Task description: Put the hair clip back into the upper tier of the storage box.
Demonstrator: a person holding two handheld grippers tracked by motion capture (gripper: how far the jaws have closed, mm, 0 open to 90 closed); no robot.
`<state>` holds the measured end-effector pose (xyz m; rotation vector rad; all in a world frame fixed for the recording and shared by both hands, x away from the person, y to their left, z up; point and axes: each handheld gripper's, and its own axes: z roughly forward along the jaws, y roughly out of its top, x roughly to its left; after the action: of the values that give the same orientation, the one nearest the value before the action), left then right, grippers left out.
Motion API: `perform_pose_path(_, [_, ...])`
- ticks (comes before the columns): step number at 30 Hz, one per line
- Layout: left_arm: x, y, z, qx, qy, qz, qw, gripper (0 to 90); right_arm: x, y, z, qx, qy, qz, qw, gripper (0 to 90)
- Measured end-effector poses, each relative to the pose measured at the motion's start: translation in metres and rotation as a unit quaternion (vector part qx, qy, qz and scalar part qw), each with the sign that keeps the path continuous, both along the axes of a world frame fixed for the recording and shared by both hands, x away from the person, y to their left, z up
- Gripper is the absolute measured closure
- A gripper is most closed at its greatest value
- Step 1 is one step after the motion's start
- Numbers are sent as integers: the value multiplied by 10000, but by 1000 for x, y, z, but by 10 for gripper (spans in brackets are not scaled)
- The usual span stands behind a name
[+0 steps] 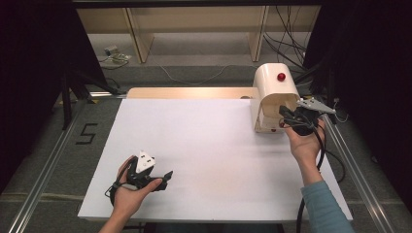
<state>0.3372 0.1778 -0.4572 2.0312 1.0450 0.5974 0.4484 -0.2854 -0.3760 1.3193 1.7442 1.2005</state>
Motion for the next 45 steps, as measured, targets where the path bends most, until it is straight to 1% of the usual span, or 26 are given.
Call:
perform_pose_path(8, [0, 0, 0, -9, 12, 1, 10000, 184, 0, -1, 0, 15, 1, -3, 10000, 896])
perform_pose_path(12, [0, 0, 0, -9, 22, -11, 10000, 184, 0, -1, 0, 0, -12, -13, 10000, 869])
perform_pose_path(21, [1, 0, -1, 1, 21, -8, 10000, 184, -3, -3, 3, 30, -106, -53, 9999, 733])
perform_pose_path(23, [1, 0, -1, 5, 18, -4, 10000, 184, -5, -4, 4, 38, -145, -66, 9999, 690])
perform_pose_path(26, [1, -1, -1, 24, 13, -19, 10000, 184, -9, -5, 7, 59, -183, -65, 9998, 662])
perform_pose_path(28, [0, -1, -1, 21, 10, -15, 10000, 184, -12, -5, 9, 63, -212, -83, 9997, 611])
perform_pose_path(35, [1, -1, -1, 18, 15, -16, 10000, 184, -20, -7, 12, 119, -167, -91, 9997, 483])
perform_pose_path(40, [0, 0, -1, 7, 18, -6, 10000, 184, -25, -8, 12, 104, -133, -57, 9998, 425])
perform_pose_path(44, [0, 0, -1, 1, 17, -9, 10000, 184, -30, -8, 12, 83, -114, -17, 9999, 402])
perform_pose_path(45, [0, 0, -1, -11, 13, -3, 10000, 184, -31, -8, 12, 69, -146, -2, 9999, 396])
